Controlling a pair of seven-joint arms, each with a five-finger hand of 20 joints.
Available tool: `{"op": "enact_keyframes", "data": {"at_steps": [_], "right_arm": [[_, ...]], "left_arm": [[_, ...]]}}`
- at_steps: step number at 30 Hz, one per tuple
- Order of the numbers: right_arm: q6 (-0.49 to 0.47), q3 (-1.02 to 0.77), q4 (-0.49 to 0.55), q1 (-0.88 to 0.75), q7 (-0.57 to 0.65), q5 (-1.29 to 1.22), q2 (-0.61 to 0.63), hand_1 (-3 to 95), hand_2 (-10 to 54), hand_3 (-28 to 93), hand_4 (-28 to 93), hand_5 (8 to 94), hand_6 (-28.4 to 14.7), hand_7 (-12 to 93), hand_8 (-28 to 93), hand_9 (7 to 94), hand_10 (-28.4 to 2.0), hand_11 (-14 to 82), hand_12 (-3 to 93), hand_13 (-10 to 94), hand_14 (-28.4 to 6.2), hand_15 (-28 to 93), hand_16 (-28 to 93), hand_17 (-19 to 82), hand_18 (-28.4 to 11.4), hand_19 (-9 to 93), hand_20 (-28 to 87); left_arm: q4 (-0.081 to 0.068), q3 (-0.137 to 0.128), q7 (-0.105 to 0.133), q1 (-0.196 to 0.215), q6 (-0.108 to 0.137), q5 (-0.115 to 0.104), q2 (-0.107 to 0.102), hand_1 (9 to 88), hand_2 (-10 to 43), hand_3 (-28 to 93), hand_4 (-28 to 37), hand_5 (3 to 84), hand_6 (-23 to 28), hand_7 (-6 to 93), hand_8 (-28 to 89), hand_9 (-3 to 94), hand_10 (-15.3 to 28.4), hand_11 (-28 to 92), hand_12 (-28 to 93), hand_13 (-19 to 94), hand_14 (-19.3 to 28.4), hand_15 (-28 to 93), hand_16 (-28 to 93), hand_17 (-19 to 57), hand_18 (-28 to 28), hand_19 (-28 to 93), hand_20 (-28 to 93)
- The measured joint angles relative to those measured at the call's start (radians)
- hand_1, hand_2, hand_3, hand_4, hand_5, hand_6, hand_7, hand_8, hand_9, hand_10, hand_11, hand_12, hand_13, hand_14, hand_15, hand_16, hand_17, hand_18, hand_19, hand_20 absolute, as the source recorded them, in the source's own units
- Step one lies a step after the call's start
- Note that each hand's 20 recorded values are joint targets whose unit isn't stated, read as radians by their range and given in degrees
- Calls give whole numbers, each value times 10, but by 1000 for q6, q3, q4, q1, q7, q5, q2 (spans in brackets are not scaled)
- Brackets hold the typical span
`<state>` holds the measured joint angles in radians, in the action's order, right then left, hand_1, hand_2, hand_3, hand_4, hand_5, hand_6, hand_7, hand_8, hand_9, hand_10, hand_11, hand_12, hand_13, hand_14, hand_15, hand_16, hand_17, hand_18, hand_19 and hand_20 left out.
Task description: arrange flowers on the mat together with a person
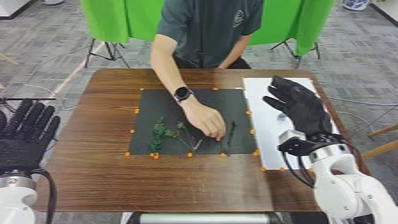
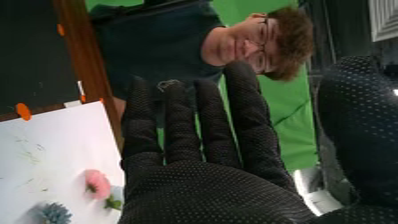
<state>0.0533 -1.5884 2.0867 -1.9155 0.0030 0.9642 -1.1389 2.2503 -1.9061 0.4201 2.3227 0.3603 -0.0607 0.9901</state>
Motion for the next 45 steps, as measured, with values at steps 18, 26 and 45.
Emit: {"op": "enact_keyframes", "data": {"at_steps": [18, 26, 45], "right_arm": [[110, 23, -8, 30, 179, 743, 99, 385, -95, 791, -277, 396, -45, 201, -130, 375, -141, 92, 124, 395, -100, 300, 101, 249, -157, 666, 147], [76, 123, -90, 102, 361, 1067, 160, 447, -95, 784, -283, 419, -20, 219, -143, 413, -102, 100, 135, 477, -95, 452, 165, 266, -186, 734, 303], [-49, 278, -336, 256, 421, 1591, 212, 535, -95, 717, -283, 451, -2, 226, -148, 479, -90, 124, 129, 574, -65, 435, 269, 382, -134, 721, 192]], "left_arm": [[-26, 61, -53, -28, -18, 54, 10, 289, 178, 665, -283, 508, 65, 132, -110, 435, 146, 178, 62, 334, 129, 254, -87, -12, 104, 295, 106], [-87, 124, -123, -65, -164, 145, 23, 287, 178, 659, -283, 497, 67, 125, -103, 426, 144, 173, 64, 328, 127, 245, -78, -17, 105, 287, 106], [-82, 184, -187, -89, -145, 158, -6, 284, 178, 660, -283, 483, 69, 125, -100, 411, 142, 174, 72, 308, 147, 259, -58, -28, 115, 289, 112]]}}
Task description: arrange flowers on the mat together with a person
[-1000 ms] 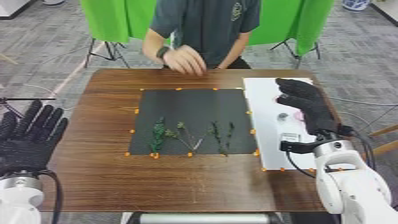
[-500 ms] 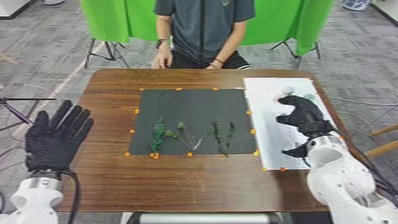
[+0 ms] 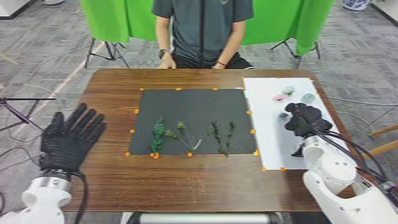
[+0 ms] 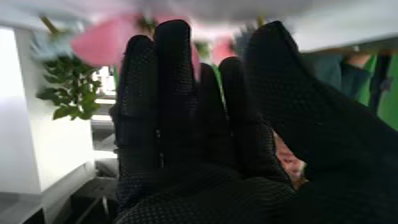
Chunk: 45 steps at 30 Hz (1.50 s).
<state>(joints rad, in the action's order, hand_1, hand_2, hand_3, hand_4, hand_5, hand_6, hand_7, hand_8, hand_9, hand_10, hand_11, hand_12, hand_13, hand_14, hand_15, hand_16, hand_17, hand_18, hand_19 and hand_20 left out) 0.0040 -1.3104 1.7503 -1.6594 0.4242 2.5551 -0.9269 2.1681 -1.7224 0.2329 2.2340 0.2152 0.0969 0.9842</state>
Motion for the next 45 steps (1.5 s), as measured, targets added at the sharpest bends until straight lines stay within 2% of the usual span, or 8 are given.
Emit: {"op": "enact_keyframes", "data": {"at_steps": [4, 8, 15, 21, 26, 31, 40, 45], "right_arm": [[11, 22, -21, 26, -9, -31, 12, 548, -95, 700, -283, 439, 3, 226, -151, 473, -84, 124, 126, 581, -57, 419, 293, 385, -133, 730, 189], [12, 53, -42, 63, -26, -44, 14, 537, -95, 714, -283, 416, 1, 220, -150, 455, -84, 121, 123, 575, -61, 417, 292, 378, -139, 742, 200], [-36, 94, -54, 110, -46, -51, 12, 584, -95, 652, -283, 476, 6, 226, -149, 520, -86, 132, 132, 619, -44, 392, 343, 413, -133, 776, 228], [-97, 93, -27, 112, -14, -56, 7, 627, -95, 609, -283, 624, 54, 256, -111, 668, -67, 143, 147, 696, -31, 339, 416, 443, -132, 801, 261], [-24, 101, -28, 104, -19, -61, 7, 648, -95, 605, -282, 699, 56, 290, -47, 779, -44, 42, 263, 782, -9, 281, 447, 514, -107, 830, 284], [40, 109, -16, 75, -32, -70, 6, 651, -95, 617, -282, 707, 55, 295, -35, 799, -47, 35, 281, 807, -1, 260, 445, 538, -97, 837, 277], [30, 139, 170, 4, -25, -98, 11, 640, -95, 636, -283, 704, 40, 281, -20, 795, -58, 35, 290, 805, -7, 256, 455, 535, -100, 845, 275], [28, 269, 192, 118, -31, -167, -16, 639, -95, 637, -283, 697, 36, 275, -16, 793, -59, 36, 292, 802, -8, 261, 460, 530, -103, 850, 275]], "left_arm": [[-6, 33, -21, -24, -1, 3, -6, 284, 178, 660, -283, 482, 69, 127, -100, 411, 142, 175, 73, 307, 147, 262, -56, -32, 119, 296, 115], [-6, 34, -21, -31, -1, 2, -7, 284, 178, 660, -283, 485, 71, 129, -100, 411, 143, 178, 76, 308, 149, 269, -54, -34, 122, 302, 117], [-6, 35, -19, -32, 3, -7, -10, 283, 178, 663, -283, 485, 71, 130, -101, 412, 143, 179, 77, 307, 151, 276, -56, -35, 123, 305, 117], [-7, 37, -22, -32, 3, -7, -12, 283, 179, 661, -283, 484, 71, 132, -101, 411, 143, 180, 77, 307, 152, 278, -57, -37, 124, 308, 117], [-7, 31, -21, -29, 4, -7, -13, 283, 179, 662, -283, 485, 71, 132, -102, 413, 144, 181, 77, 307, 152, 280, -57, -38, 125, 310, 118], [-6, 29, -21, -25, 8, -9, -14, 283, 178, 664, -283, 485, 71, 131, -102, 412, 144, 181, 77, 308, 151, 281, -57, -38, 126, 311, 118], [0, -12, -16, 5, 13, -12, -10, 285, 179, 659, -283, 486, 71, 131, -102, 413, 143, 179, 76, 309, 151, 280, -58, -37, 126, 310, 118], [12, -70, 22, 37, 24, -27, 6, 285, 179, 654, -283, 486, 71, 128, -102, 415, 142, 176, 74, 309, 147, 272, -61, -36, 126, 308, 116]]}}
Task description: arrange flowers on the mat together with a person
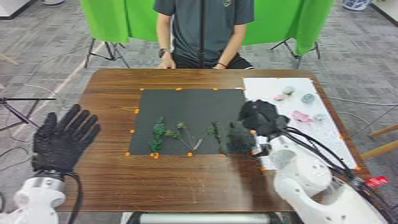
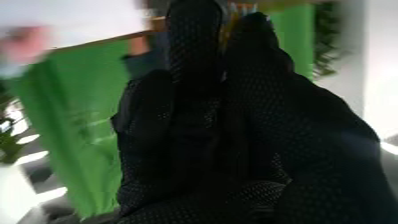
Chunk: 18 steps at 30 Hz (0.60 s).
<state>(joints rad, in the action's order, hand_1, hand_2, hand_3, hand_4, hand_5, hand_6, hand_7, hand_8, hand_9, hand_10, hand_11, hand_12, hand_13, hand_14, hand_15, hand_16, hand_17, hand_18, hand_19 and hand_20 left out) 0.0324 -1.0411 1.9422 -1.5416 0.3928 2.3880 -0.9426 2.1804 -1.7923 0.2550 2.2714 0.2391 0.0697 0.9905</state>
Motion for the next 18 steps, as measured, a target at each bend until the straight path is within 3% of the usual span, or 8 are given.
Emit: {"op": "enact_keyframes", "data": {"at_steps": [3, 7, 12, 18], "right_arm": [[1, 74, -43, 97, -27, -13, -55, 638, -95, 638, -283, 696, 33, 274, -15, 792, -60, 37, 296, 797, -9, 267, 465, 519, -109, 856, 279], [10, 135, -83, 191, -105, -10, -144, 636, -95, 639, -283, 689, 32, 273, -15, 787, -62, 36, 296, 792, -10, 272, 465, 515, -112, 858, 281], [-18, 247, -99, 287, -171, -5, -230, 633, -95, 637, -283, 675, 31, 270, -19, 772, -65, 39, 293, 784, -9, 279, 459, 514, -107, 851, 276], [-104, 360, -190, 381, -230, 76, -324, 632, -95, 638, -283, 670, 32, 271, -22, 764, -67, 48, 284, 780, -9, 281, 456, 514, -107, 848, 272]], "left_arm": [[2, -31, 19, 17, 6, -3, 2, 284, 180, 655, -283, 485, 71, 128, -101, 415, 141, 176, 74, 310, 145, 268, -61, -36, 125, 306, 116], [0, -41, 34, 16, 11, -2, -5, 284, 180, 655, -283, 486, 72, 128, -101, 415, 142, 175, 73, 308, 137, 260, -63, -34, 118, 297, 113], [0, -35, 50, 11, 22, -2, -13, 282, 180, 658, -283, 487, 72, 128, -101, 416, 143, 175, 73, 304, 129, 250, -65, -31, 110, 287, 111], [-8, -2, 66, -9, 39, -4, -16, 284, 180, 658, -283, 488, 72, 128, -101, 416, 142, 175, 73, 303, 128, 249, -63, -30, 109, 286, 114]]}}
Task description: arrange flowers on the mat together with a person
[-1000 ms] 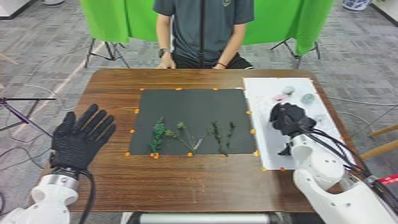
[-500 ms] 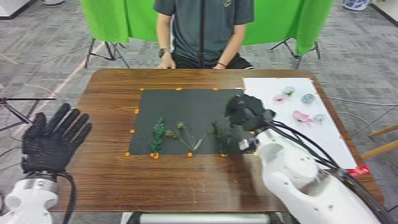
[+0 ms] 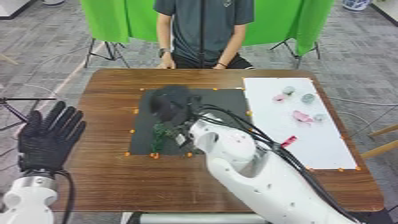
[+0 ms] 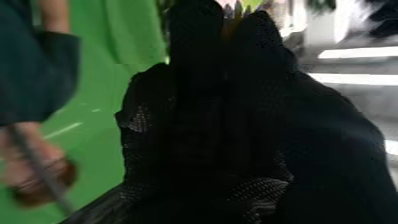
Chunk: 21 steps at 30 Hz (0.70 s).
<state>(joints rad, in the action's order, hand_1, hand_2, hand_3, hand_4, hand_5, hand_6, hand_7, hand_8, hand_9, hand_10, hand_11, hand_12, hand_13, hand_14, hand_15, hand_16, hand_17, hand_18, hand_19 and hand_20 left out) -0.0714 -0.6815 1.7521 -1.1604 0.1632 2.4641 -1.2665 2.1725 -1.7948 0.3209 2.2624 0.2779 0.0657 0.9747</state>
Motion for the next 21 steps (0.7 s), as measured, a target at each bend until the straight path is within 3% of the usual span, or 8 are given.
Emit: {"op": "enact_keyframes", "data": {"at_steps": [5, 9, 14, 19, 21], "right_arm": [[-5, 49, -80, 45, 4, 4, -38, 630, -95, 640, -283, 655, 29, 263, -28, 741, -70, 68, 264, 773, -9, 287, 456, 513, -107, 849, 269], [-4, 77, -132, 69, 6, 33, -52, 629, -95, 641, -283, 652, 29, 261, -30, 735, -71, 78, 255, 772, -8, 290, 455, 514, -105, 849, 267], [-2, 143, -177, 100, 10, 68, -52, 626, -95, 617, -283, 632, 26, 265, -32, 714, -73, 100, 241, 768, -9, 294, 460, 506, -112, 854, 272], [10, 187, -174, 99, 36, 67, -44, 623, -95, 613, -283, 617, 26, 264, -44, 698, -75, 117, 231, 765, -10, 301, 461, 503, -115, 855, 279], [14, 192, -174, 97, 48, 65, -43, 619, -95, 614, -283, 592, 28, 252, -129, 656, -82, 146, 170, 749, -14, 309, 450, 492, -125, 853, 291]], "left_arm": [[-21, 33, 11, -33, 5, -3, -11, 283, 180, 660, -283, 488, 72, 129, -101, 416, 142, 176, 73, 303, 128, 249, -62, -31, 110, 287, 116], [-30, 51, 13, -62, 5, -3, -24, 283, 180, 661, -283, 488, 72, 129, -101, 417, 143, 177, 73, 306, 127, 251, -62, -32, 112, 290, 118], [-33, 69, 16, -94, 1, -4, -37, 283, 180, 660, -283, 488, 73, 129, -101, 417, 144, 178, 74, 313, 129, 255, -62, -31, 113, 292, 118], [-33, 77, 15, -100, -5, -5, -37, 284, 180, 661, -283, 487, 72, 128, -101, 416, 144, 178, 74, 317, 130, 257, -63, -30, 113, 291, 118], [-33, 78, 13, -100, -8, -5, -37, 283, 180, 663, -283, 469, 67, 130, -101, 407, 142, 177, 74, 317, 131, 259, -64, -31, 114, 293, 119]]}}
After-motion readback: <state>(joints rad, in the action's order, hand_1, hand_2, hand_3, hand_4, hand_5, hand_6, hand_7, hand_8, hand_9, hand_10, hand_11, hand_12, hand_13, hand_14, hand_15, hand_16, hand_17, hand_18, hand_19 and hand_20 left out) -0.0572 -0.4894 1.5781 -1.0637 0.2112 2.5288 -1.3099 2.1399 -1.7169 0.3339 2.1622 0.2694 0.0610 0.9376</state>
